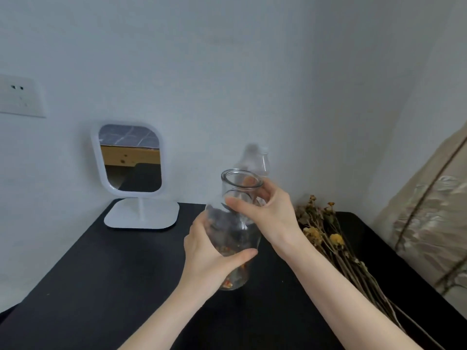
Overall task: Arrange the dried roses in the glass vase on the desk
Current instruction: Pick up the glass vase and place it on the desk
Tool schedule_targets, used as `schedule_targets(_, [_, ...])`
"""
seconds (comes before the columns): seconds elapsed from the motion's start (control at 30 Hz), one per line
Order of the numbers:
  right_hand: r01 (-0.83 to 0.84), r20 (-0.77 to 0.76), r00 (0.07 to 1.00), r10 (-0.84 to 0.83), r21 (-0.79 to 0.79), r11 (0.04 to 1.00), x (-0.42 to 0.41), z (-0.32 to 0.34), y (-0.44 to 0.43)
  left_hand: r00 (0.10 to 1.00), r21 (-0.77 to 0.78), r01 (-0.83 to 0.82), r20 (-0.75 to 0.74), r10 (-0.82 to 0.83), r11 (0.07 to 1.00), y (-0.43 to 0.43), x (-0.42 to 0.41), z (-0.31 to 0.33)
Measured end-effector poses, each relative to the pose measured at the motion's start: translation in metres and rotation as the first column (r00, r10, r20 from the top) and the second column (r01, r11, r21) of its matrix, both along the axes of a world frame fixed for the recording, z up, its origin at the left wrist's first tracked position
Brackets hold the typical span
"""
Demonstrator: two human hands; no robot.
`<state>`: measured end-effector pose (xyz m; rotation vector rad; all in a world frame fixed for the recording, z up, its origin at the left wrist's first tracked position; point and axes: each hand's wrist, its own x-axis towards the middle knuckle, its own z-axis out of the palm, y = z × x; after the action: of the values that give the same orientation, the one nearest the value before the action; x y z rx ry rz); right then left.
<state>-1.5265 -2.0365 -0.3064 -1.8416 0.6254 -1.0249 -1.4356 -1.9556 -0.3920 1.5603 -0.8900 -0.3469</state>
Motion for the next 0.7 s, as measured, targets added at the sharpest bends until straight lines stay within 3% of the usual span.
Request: schedule_targets(0.7, [-0.017,-0.071,0.997,0.013,-0.046,0.999,0.007,-0.03,-0.017,1.0,0.033,-0.013,0.0,0.013,0.999,-0.015,0.005,-0.03])
